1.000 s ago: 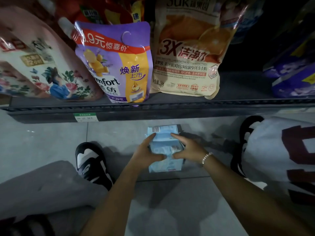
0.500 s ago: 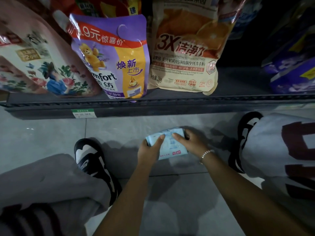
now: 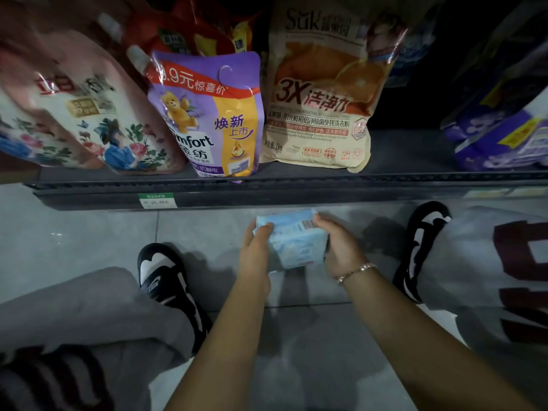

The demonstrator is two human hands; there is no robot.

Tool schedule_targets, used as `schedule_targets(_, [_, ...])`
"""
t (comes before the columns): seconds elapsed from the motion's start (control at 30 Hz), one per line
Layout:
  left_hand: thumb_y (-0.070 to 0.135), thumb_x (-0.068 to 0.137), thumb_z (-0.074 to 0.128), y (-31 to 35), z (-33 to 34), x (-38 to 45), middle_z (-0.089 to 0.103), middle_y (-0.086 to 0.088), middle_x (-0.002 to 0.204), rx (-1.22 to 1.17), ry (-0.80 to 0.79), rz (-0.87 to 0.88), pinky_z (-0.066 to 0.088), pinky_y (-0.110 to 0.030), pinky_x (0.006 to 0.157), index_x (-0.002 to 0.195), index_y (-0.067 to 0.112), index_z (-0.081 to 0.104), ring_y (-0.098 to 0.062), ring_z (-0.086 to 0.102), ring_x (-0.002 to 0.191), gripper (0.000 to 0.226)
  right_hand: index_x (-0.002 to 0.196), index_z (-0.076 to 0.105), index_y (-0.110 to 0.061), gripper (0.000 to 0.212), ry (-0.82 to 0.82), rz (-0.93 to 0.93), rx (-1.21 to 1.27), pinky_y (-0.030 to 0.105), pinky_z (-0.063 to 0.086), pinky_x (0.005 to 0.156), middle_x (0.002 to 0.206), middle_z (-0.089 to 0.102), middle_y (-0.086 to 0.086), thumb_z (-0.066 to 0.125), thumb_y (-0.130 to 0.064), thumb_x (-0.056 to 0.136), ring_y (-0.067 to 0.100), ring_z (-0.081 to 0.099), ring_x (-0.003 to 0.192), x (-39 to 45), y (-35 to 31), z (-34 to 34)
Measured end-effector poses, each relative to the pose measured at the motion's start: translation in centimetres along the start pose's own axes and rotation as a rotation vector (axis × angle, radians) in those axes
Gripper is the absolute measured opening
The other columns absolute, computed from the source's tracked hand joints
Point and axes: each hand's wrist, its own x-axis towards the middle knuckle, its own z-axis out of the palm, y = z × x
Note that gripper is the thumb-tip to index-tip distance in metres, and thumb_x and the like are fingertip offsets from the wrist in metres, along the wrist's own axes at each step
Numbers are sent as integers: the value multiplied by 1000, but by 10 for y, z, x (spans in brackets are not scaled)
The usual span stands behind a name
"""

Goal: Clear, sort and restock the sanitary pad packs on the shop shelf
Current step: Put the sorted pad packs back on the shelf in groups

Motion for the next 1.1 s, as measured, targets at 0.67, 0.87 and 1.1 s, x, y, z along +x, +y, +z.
schedule_targets(0.67, [1,83,64,-34,-13,11,61,-18,129,55,-331,75,56,-38,89,146,10,34,-29,65,106,71,109,62,-9,24,-90,-60,-88,36,59,77,105,73,12,61,-15,86,25,69,93,-14,24,-40])
schedule_targets(0.87, [21,93,61,-51,-8,11,74,-1,95,234,-134,193,52,-27,80,94,20,71,-18,67,94,11,112,64,-13,32,-31,39,-158,42,58,78,103,73,12,67,-26,82,26,71,93,-6,19,-71])
schedule_targets(1.1, [16,95,58,-63,-26,39,63,-7,84,307,238,163,40,-17,49,89,10,64,-7,51,60,11,112,67,-12,79,154,8,-170,38,57,77,107,72,15,92,-47,46,30,70,97,8,24,-116])
